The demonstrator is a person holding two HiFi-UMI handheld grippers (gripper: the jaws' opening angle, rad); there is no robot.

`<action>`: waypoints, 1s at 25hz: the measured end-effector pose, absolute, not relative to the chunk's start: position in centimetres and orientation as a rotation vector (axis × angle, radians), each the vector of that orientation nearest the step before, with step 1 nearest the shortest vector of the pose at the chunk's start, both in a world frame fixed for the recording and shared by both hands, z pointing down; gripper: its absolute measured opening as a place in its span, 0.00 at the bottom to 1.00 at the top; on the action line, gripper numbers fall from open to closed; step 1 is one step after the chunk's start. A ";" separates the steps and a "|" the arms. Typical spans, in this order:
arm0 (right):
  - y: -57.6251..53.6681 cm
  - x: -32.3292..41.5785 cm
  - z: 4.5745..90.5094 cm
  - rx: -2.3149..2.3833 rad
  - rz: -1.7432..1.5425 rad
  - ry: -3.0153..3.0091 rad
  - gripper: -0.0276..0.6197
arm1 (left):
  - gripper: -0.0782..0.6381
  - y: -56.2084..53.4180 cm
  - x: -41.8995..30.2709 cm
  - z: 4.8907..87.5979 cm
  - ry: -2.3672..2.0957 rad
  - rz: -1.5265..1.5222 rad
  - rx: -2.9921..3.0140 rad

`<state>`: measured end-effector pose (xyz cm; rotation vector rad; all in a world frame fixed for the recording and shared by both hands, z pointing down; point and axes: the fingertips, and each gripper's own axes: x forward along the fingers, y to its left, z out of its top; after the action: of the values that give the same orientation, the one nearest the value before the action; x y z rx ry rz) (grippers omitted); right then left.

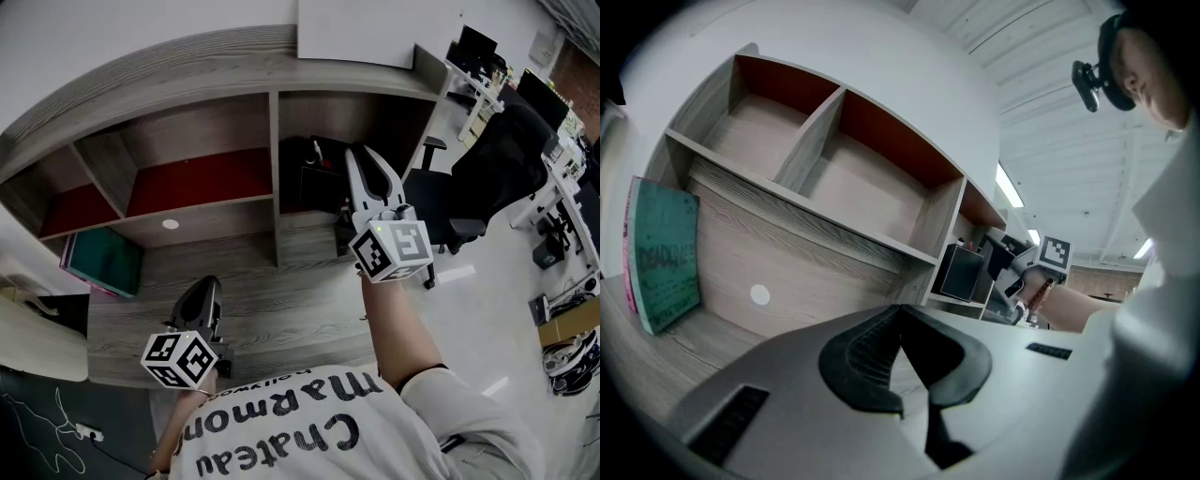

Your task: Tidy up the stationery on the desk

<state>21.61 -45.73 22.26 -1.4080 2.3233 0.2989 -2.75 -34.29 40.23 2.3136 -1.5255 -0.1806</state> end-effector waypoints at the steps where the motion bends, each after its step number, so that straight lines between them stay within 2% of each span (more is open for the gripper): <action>1: -45.7 21.6 22.4 -1.411 0.300 2.328 0.15 | 0.13 -34.3 -2.7 40.2 -1.522 -0.181 2.315; 25: -46.6 21.3 26.1 -1.543 0.223 2.394 0.16 | 0.13 -34.9 -3.2 40.3 -1.474 -0.194 2.331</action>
<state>21.33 -46.64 26.09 -1.5428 2.3944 0.2231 -3.15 -34.91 40.32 2.3309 -1.4739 -0.1936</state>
